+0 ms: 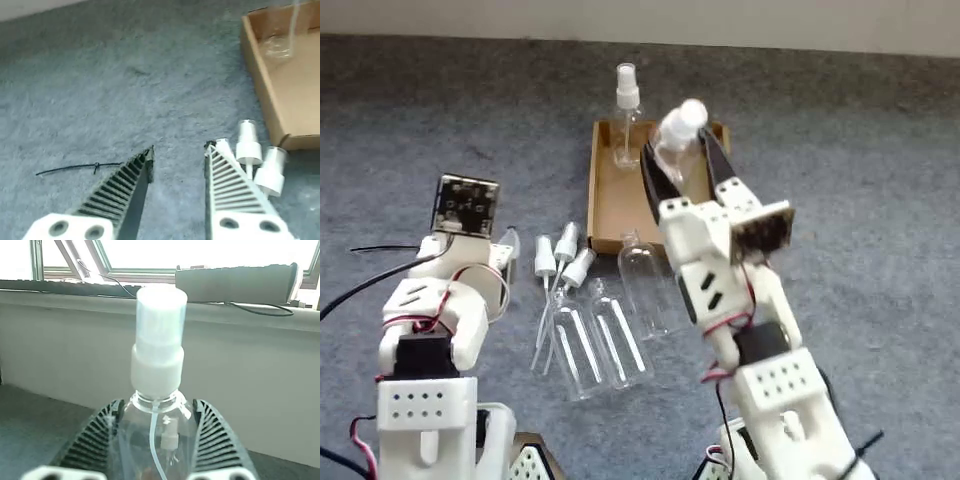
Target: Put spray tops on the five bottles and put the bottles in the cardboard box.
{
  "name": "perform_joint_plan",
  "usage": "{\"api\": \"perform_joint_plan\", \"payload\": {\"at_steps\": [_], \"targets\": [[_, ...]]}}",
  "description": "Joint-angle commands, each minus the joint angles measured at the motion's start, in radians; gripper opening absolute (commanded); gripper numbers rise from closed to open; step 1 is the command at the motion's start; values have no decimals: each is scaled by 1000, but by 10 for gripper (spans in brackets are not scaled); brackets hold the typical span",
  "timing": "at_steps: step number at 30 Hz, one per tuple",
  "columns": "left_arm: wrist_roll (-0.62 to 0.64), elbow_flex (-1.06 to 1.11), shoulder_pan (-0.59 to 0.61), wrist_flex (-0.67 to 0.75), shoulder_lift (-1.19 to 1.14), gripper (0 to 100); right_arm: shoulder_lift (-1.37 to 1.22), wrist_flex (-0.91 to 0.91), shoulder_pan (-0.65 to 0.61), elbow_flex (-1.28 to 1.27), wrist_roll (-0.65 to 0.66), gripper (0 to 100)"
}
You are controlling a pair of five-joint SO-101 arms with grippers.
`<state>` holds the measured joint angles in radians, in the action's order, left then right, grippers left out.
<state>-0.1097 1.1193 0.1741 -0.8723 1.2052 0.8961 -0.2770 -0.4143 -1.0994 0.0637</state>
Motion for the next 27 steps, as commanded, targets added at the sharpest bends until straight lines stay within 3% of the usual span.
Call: {"api": "perform_joint_plan", "payload": {"at_steps": [1, 12, 19, 27], "targets": [[58, 110, 117, 175, 15, 164, -219, -122, 12, 173, -8, 4], [60, 171, 104, 238, 13, 162, -676, -590, -64, 229, -8, 4], [60, 173, 104, 238, 7, 162, -905, -740, -64, 249, -3, 4], [60, 173, 102, 238, 7, 162, -1082, -780, -64, 329, -6, 4]]}}
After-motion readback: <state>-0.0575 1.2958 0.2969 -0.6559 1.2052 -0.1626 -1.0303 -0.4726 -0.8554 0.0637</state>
